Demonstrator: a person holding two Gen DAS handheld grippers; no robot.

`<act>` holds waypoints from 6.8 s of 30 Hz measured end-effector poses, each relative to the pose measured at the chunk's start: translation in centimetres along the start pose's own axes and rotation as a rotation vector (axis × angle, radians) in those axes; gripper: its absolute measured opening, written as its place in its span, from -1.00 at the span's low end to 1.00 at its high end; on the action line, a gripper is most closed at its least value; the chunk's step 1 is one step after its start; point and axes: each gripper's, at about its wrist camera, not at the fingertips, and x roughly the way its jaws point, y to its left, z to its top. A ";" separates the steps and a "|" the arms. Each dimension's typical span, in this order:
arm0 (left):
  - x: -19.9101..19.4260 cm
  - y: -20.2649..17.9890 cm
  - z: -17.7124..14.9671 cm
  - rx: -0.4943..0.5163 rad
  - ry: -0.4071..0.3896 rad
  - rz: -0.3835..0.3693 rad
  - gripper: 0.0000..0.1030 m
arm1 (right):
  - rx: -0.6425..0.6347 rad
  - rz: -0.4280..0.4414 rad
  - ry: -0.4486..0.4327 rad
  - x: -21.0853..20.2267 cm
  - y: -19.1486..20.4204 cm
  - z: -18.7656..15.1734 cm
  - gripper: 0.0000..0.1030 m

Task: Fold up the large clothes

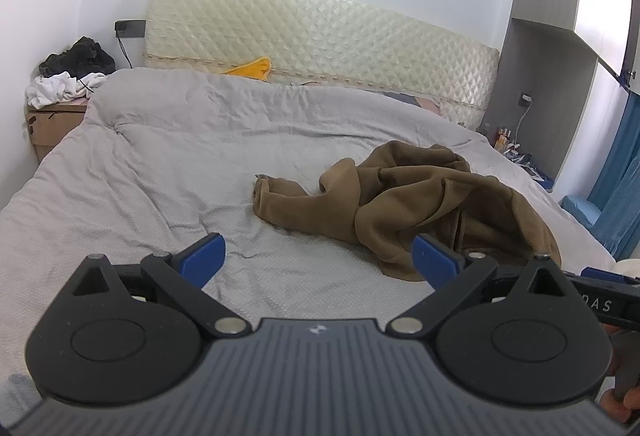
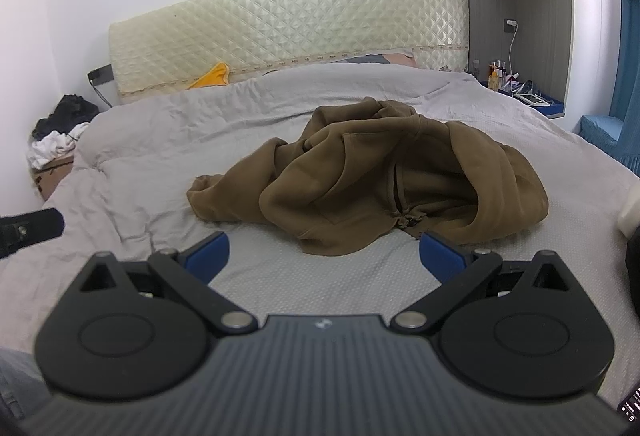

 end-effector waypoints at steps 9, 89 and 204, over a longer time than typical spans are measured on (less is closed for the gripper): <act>0.5 -0.5 0.0 0.007 0.006 -0.006 0.99 | 0.011 -0.005 0.007 0.1 -0.3 -0.2 1.00; 38.4 6.5 16.5 -0.248 0.153 0.023 -0.64 | -0.207 0.031 0.041 24.8 -10.3 30.1 -0.62; 19.3 31.6 16.8 -0.349 0.212 0.279 0.75 | -0.223 0.222 0.058 30.1 14.9 20.4 0.52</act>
